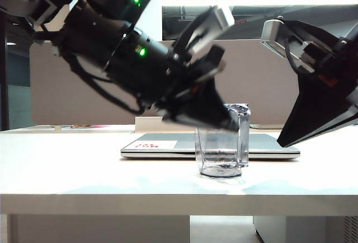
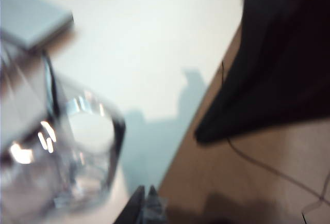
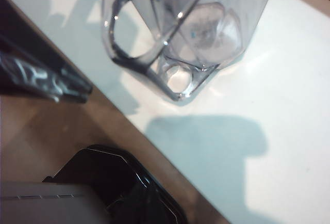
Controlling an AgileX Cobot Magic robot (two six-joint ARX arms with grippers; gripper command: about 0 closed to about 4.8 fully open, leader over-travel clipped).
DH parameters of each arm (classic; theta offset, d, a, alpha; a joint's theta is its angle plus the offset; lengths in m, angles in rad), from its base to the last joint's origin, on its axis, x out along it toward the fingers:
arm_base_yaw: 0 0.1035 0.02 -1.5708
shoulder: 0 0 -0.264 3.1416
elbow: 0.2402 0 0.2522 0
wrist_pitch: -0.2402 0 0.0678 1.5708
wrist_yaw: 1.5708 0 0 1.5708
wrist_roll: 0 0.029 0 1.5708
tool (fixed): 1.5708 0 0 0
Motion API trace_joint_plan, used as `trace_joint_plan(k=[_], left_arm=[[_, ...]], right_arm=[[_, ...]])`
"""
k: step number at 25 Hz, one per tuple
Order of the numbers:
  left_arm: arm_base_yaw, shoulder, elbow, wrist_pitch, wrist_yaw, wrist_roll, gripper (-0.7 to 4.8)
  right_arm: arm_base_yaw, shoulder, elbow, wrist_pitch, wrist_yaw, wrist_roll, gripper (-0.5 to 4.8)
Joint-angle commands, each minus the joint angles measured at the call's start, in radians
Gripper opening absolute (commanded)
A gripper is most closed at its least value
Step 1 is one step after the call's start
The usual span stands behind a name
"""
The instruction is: Pick up the water cup and place it on the side of the laptop close to you.
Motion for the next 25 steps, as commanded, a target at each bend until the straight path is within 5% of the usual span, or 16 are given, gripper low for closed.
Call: trace_joint_plan(k=[1, 25], left_arm=[[-0.003, -0.002, 0.005, -0.026, -0.037, 0.013, -0.05], [-0.027, 0.174, 0.008, 0.24, -0.067, -0.014, -0.05]], right_arm=[[0.0, -0.004, 0.002, 0.003, 0.001, 0.01, -0.06], [0.0, -0.004, 0.002, 0.018, 0.006, 0.012, -0.06]])
